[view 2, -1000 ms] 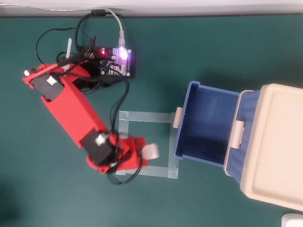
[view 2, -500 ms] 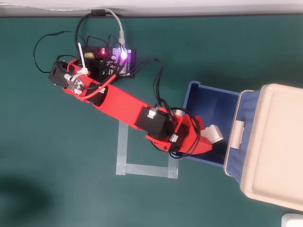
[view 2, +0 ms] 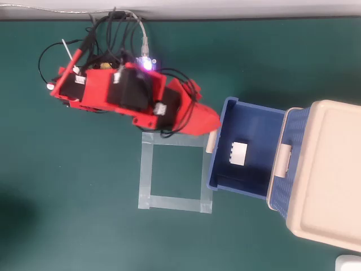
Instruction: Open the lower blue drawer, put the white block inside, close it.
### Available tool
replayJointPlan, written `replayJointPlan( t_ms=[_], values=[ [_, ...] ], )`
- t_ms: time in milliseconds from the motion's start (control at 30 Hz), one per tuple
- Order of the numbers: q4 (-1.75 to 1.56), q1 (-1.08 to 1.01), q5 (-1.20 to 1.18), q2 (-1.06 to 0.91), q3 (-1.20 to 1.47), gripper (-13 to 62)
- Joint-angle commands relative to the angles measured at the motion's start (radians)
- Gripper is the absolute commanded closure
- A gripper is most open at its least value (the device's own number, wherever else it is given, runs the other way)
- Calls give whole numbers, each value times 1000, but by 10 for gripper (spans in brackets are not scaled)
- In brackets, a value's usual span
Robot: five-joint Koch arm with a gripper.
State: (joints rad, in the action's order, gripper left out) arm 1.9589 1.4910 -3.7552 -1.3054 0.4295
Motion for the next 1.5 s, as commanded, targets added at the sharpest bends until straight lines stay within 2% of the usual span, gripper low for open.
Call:
replayJointPlan(
  t_ms=[0,100,200,500,700,900,1067,1200,1367,1467],
  values=[
    [61,17,196,-34,114,155],
    [61,17,472,-44,405,156],
    [34,-14,739,-97,578,159],
    [-365,-72,793,-12,554,158],
    [-517,-101,807,189,362,158],
    [-646,-120,799,482,-37,157],
    [-647,-123,793,607,-342,157],
    [-454,-141,795,545,-388,157],
    [97,-178,799,268,-377,157],
    [94,-238,807,38,-222,154]
  ],
)
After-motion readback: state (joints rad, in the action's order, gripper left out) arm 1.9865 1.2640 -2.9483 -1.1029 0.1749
